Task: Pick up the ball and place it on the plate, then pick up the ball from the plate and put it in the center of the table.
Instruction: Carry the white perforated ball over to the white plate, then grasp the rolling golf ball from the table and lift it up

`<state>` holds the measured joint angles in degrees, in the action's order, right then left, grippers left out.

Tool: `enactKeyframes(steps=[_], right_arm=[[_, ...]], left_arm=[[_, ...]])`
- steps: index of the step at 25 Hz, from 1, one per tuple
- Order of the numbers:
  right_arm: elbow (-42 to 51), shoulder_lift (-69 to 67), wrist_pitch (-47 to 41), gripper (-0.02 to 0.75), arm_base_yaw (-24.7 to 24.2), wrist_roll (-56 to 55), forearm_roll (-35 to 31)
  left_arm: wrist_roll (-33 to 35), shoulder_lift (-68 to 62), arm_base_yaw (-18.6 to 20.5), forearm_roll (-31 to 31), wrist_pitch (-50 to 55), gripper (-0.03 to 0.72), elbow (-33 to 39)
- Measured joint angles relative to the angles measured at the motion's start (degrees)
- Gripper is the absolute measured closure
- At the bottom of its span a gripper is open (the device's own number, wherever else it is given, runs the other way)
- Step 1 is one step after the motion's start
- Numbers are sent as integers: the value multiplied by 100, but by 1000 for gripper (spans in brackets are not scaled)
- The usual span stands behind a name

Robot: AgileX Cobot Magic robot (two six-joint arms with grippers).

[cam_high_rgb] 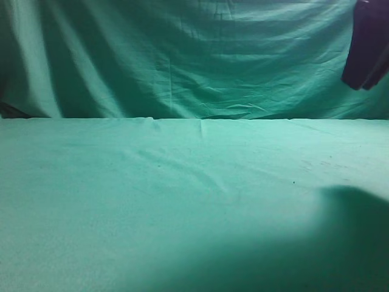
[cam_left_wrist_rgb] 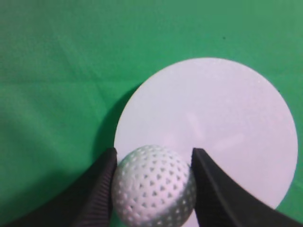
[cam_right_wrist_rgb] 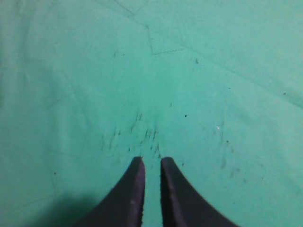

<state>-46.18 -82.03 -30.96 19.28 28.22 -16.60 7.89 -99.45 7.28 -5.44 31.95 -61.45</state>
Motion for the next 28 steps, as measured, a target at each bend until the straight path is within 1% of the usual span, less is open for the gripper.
enactKeyframes(steps=[5, 9, 11, 14, 16, 19, 25, 26, 27, 28], right_arm=[[0, -13, 20, 689, 0, 10, 0], [0, -13, 20, 689, 0, 22, 0], [0, -13, 20, 689, 0, 22, 0], [0, -13, 20, 689, 0, 22, 0], [0, -13, 20, 689, 0, 22, -10], [0, -13, 20, 689, 0, 22, -22], [0, -13, -4, 689, 0, 22, -22], [0, -13, -35, 689, 0, 22, -22], [0, -1, -101, 689, 0, 22, -22], [0, 47, -206, 689, 10, 22, -22]], left_arm=[[24, 0, 0, 43, -84, 378, 0], [329, 0, 0, 303, -84, 378, 0], [452, 0, 0, 456, -84, 306, 0], [477, 0, 0, 594, -54, 154, 0], [485, 0, -74, 606, 59, 76, -48], [489, 0, -357, 619, 443, 76, -350], [489, -9, -1090, 771, 1330, 76, -1509], [489, -9, -1199, 811, 1470, 127, -1709], [489, -9, -1292, 845, 1580, 148, -1889], [489, -9, -1355, 922, 1691, 133, -2040]])
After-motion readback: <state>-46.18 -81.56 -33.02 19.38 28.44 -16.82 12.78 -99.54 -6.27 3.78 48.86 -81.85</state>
